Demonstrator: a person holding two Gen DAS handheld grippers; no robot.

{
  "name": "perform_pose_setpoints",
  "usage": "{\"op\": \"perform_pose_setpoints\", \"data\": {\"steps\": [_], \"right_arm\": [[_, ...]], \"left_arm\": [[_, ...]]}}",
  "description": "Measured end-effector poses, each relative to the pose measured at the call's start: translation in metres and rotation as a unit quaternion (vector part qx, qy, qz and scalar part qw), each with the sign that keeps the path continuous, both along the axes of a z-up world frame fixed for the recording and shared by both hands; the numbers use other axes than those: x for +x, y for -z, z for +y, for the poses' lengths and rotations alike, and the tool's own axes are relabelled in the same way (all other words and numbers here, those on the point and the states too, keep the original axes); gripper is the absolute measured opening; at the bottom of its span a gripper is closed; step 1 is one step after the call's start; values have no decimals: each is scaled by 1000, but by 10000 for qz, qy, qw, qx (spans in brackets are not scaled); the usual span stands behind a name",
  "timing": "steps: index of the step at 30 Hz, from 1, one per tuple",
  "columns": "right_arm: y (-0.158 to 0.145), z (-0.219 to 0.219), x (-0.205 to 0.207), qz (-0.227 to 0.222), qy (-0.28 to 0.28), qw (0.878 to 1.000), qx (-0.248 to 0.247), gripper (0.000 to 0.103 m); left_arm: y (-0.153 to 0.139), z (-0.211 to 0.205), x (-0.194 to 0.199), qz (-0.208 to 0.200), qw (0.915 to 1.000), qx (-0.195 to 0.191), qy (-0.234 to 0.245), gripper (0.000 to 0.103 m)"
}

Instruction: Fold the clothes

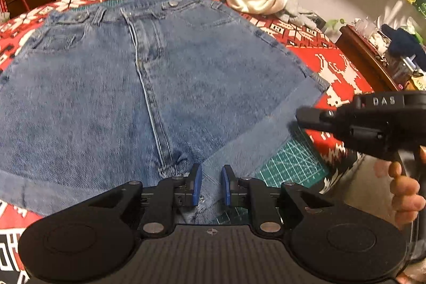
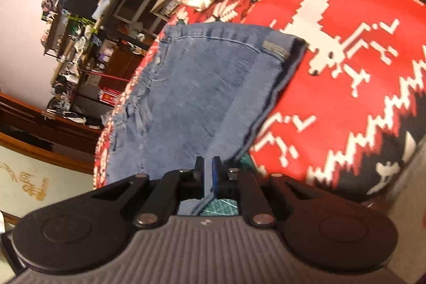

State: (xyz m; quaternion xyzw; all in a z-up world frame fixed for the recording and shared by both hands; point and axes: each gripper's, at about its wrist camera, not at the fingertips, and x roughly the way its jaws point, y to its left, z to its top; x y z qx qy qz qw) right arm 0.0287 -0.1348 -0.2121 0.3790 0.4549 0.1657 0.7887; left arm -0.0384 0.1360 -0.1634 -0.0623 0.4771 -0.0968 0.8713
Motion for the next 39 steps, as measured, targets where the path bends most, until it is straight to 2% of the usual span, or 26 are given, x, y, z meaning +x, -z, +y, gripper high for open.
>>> {"op": "perform_pose_setpoints", "data": {"steps": [4,5,8,13,17,18,20,22,24,25,29,36,38,39], "right_arm": [[8,-1,0,69,30,9998,-160,7],[9,-4,0,87,69,9997,-209,0],[4,-21,3,6,382,9988,-318,10],[-11,-51,29,-377,908,9940,-481,10],[-5,-59,52,-389,1023,9918,-660,10],[-3,-61,53,-362,1060,9908,-762,9],[2,-65,53,-308,1135,9892,-874,0],[4,-72,50,-269,1256,9890,-736,0],[0,-76,47,-362,1377,9855,-919,11],[-2,-78,46,-419,1401,9842,-998,11],[-3,-77,51,-388,1197,9847,-1203,13],[-6,-59,54,-481,773,9849,-1475,26],[-6,-57,54,-480,749,9842,-1531,24],[-6,-57,55,-474,748,9838,-1559,16]], "left_arm": [[1,0,-4,15,10000,5,22,16],[2,0,-5,18,10000,6,28,16],[2,0,-7,29,10000,9,44,16],[2,2,-7,40,10000,-34,20,16],[2,2,-6,50,10000,-45,15,16],[2,2,-7,47,10000,-40,20,16],[3,2,-6,49,10000,-44,19,16],[3,2,-6,56,10000,-53,15,16],[3,3,-5,74,9999,-68,11,16],[3,3,-5,76,9999,-76,9,16],[3,4,-4,89,9999,-112,1,16],[3,4,-4,106,9998,-140,-6,16],[3,4,-3,105,9999,-136,-5,16],[3,3,-3,110,9998,-136,-9,16]]}}
